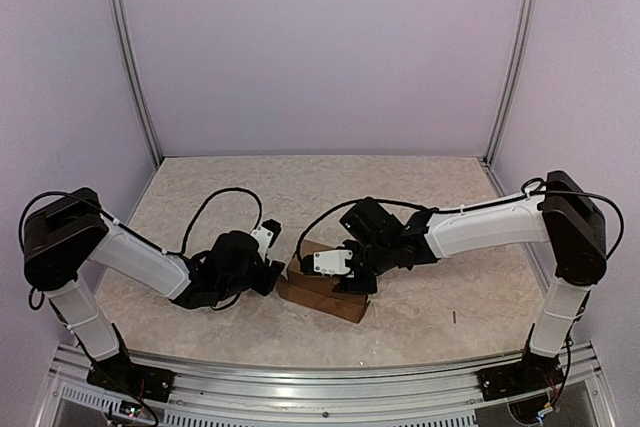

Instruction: Fold the paper box

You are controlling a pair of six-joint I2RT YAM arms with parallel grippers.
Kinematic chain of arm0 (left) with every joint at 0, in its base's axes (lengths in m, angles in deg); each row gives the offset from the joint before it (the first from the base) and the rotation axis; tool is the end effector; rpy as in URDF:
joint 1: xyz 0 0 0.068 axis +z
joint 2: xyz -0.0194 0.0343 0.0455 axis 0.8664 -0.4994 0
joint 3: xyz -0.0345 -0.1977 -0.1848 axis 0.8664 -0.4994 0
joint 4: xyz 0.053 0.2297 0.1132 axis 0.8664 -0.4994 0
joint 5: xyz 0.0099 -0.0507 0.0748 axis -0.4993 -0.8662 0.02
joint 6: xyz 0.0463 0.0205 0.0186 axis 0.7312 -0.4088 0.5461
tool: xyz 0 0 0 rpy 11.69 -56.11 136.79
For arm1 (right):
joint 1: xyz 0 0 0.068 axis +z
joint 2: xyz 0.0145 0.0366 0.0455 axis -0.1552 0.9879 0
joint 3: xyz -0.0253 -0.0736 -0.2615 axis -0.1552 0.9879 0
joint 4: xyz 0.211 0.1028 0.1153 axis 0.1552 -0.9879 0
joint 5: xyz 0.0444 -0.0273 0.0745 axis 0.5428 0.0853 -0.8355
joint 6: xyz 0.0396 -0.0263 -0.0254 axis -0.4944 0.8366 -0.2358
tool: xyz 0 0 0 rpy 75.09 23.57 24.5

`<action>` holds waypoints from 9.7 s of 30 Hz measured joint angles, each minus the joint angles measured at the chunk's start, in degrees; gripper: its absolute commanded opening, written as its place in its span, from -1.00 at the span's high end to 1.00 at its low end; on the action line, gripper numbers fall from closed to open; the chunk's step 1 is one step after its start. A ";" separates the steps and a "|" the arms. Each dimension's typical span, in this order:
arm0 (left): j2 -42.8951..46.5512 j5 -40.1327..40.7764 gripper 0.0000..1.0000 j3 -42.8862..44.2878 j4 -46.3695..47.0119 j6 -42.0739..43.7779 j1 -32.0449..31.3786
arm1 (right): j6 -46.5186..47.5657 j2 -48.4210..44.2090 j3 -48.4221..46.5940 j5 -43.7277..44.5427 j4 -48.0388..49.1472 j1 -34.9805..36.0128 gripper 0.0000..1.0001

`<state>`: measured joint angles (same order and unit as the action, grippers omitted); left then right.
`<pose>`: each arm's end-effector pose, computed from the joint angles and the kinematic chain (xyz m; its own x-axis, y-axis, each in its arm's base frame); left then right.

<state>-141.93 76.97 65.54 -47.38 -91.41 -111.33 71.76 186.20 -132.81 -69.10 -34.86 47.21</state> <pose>0.2007 -0.2309 0.1212 -0.4301 0.3331 -0.8391 0.5031 0.8602 0.0835 0.2058 0.3120 0.1685 0.1454 -0.8543 -0.4990 -0.9563 0.0081 -0.2924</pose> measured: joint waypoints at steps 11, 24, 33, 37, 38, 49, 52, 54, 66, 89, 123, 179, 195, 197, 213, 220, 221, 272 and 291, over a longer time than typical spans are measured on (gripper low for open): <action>6.19 0.09 -0.02 -4.33 -0.94 0.55 0.11 | -0.42 -2.86 -2.14 0.35 -8.87 0.11 -0.99; 11.26 0.39 -0.03 -5.57 -1.27 -0.09 -2.23 | -6.78 0.11 -14.01 -2.03 -16.52 -4.74 -0.99; 11.30 0.61 -0.03 -5.57 -2.12 -0.20 -4.00 | -8.17 5.33 -16.41 -6.97 -21.03 -8.50 -0.99; 11.30 0.87 -0.03 -5.57 -2.29 -0.70 -4.00 | -8.48 6.27 -17.31 -9.01 -22.38 -8.50 -0.99; 11.30 0.94 -0.03 -5.57 -2.32 -0.76 -4.04 | -8.61 6.38 -17.42 -9.66 -22.67 -8.52 -0.99; 11.30 1.01 -0.03 -5.57 -2.49 -1.01 -4.33 | -9.42 6.78 -19.43 -14.69 -27.47 -8.59 -0.99; 11.28 1.01 -0.03 -5.57 -2.49 -1.11 -4.37 | -9.57 6.78 -20.46 -14.73 -27.76 -8.59 -0.99; 11.23 1.03 -0.03 -5.57 -2.49 -1.20 -4.42 | -9.97 6.78 -20.52 -14.40 -27.89 -8.50 -0.99; 10.93 1.46 -0.03 -5.57 -3.87 -2.19 -4.74 | -12.92 6.95 -19.17 -9.62 -25.83 -3.17 -0.99; 10.86 2.86 -0.03 -5.60 -5.29 -2.36 -5.27 | -13.60 8.66 -19.63 -2.58 -21.53 -1.77 -0.99; -4.33 -16.57 0.01 12.35 -5.57 -0.81 -1.36 | -9.18 -2.08 -5.20 -1.64 -15.39 -6.75 -0.99; -5.31 -16.79 0.02 13.20 -5.07 -0.87 -1.14 | 2.03 7.82 -14.82 -23.98 -25.97 -18.16 -0.78; 14.34 -11.47 0.00 -2.54 -8.52 -2.82 -2.62 | -0.20 9.94 -16.13 -27.04 -24.76 -18.47 -0.59; 14.82 -11.82 0.00 -3.58 -8.41 -2.47 -3.17 | -0.20 9.94 -16.00 -27.43 -24.50 -18.51 -0.59; 1.81 -14.62 0.14 -0.92 -6.34 4.33 -2.51 | -0.26 9.29 -14.03 -28.89 -22.43 -18.56 -0.60; -0.46 -14.60 0.25 0.55 -5.25 4.63 -2.27 | -0.28 9.29 -13.86 -29.24 -22.10 -18.67 -0.60; -0.63 -14.56 0.27 0.66 -5.20 4.66 -2.27 | -0.28 9.29 -13.86 -29.31 -22.08 -18.69 -0.60; -2.03 -5.62 0.96 2.82 -3.65 8.70 -3.98 | -0.15 9.66 -13.77 -29.92 -21.97 -19.26 -0.59; 9.57 -6.78 0.19 -4.68 1.84 -1.79 -1.18 | 1.95 10.08 -13.88 -31.91 -22.36 -19.02 -0.64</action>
<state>-132.35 70.19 60.86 -45.54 -93.20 -112.51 73.71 196.28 -146.69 -101.01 -57.22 28.19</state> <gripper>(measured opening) 0.334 0.805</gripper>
